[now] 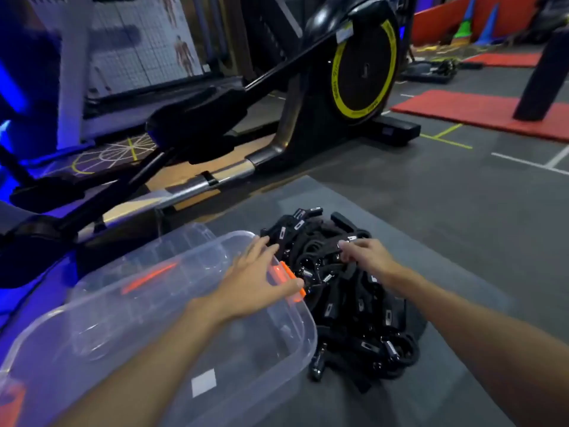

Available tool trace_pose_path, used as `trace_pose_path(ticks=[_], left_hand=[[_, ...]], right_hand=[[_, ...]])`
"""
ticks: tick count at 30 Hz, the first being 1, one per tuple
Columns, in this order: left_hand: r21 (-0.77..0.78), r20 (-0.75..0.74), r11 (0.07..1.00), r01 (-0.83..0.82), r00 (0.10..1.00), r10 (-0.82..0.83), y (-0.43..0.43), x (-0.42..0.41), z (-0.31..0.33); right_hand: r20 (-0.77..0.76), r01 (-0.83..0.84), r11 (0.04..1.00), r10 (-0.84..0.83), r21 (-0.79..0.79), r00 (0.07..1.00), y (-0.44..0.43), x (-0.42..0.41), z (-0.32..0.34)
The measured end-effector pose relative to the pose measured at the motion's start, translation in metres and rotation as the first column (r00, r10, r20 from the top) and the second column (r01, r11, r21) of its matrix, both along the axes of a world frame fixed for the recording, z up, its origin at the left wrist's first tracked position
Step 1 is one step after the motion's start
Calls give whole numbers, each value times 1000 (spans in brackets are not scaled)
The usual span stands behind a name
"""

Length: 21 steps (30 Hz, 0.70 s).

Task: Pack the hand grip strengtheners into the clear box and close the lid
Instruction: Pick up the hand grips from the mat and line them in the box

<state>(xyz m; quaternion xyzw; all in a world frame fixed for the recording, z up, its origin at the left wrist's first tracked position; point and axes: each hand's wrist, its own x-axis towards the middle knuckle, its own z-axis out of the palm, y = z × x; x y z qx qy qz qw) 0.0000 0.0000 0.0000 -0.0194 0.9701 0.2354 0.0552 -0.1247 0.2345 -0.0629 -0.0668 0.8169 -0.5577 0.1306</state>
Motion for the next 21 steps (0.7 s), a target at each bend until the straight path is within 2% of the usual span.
trace_pose_path(ticks=[2,3,5,6,11,15,21], left_hand=[[-97,-10,994,40,999,-41,1,0,3],[-117,-9,992,41,999,-42,0,1,4],[-121,-18,992,29,999,-31,-2,-1,4],[-113,-14,993,31,999,-33,-2,-1,3],[-73,-34,997,29,999,-32,-3,1,0],[-52,-40,999,16,999,-18,-3,0,-1],[-39,-41,999,13,999,-14,-2,3,2]], right_hand=[[-42,14,993,-9,119,999,7,-3,-13],[-74,30,970,-12,242,997,12,-5,-24],[-92,26,884,19,467,996,16,-2,-36],[-85,22,851,27,525,996,17,0,-41],[-153,129,856,-60,500,986,8,4,-55],[-175,152,824,-66,545,982,1,3,-57],[-175,202,885,-139,420,975,3,13,-50]])
